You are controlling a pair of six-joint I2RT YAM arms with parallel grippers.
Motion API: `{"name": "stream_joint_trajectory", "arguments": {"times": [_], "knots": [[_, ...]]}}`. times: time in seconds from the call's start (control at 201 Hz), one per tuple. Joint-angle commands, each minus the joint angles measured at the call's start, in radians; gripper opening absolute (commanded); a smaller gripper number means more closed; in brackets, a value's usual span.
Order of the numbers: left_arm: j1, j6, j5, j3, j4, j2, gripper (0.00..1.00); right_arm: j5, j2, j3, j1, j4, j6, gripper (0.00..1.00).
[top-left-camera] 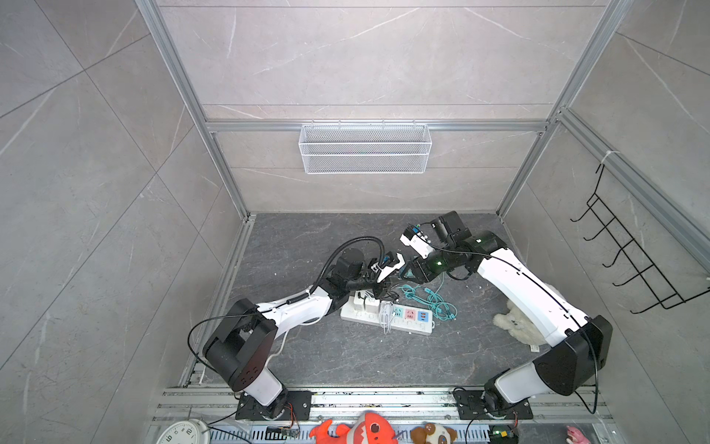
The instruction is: Insert the plug
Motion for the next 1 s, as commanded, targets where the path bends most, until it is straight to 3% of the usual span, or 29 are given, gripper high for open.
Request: {"name": "stream_joint_trajectory", "arguments": {"times": [0.0,0.448,0.757,0.936,0.991], "knots": [[-0.008,-0.008,-0.028,0.035,0.152,-0.021,0.18,-0.039,0.028,0.007,0.012,-0.043,0.007,0.38],[-0.009,-0.091,-0.051,0.001,0.323,0.009,0.11,-0.062,0.024,0.002,0.012,-0.002,0.031,0.47],[-0.010,-0.102,-0.065,-0.009,0.347,0.012,0.07,-0.056,-0.016,-0.016,-0.022,0.048,0.071,0.57],[-0.009,-0.114,-0.068,-0.011,0.350,0.012,0.06,-0.129,-0.039,-0.049,-0.069,0.106,0.094,0.61],[-0.009,-0.119,-0.064,-0.008,0.349,0.015,0.06,-0.125,-0.041,-0.048,-0.071,0.115,0.098,0.68]]}}
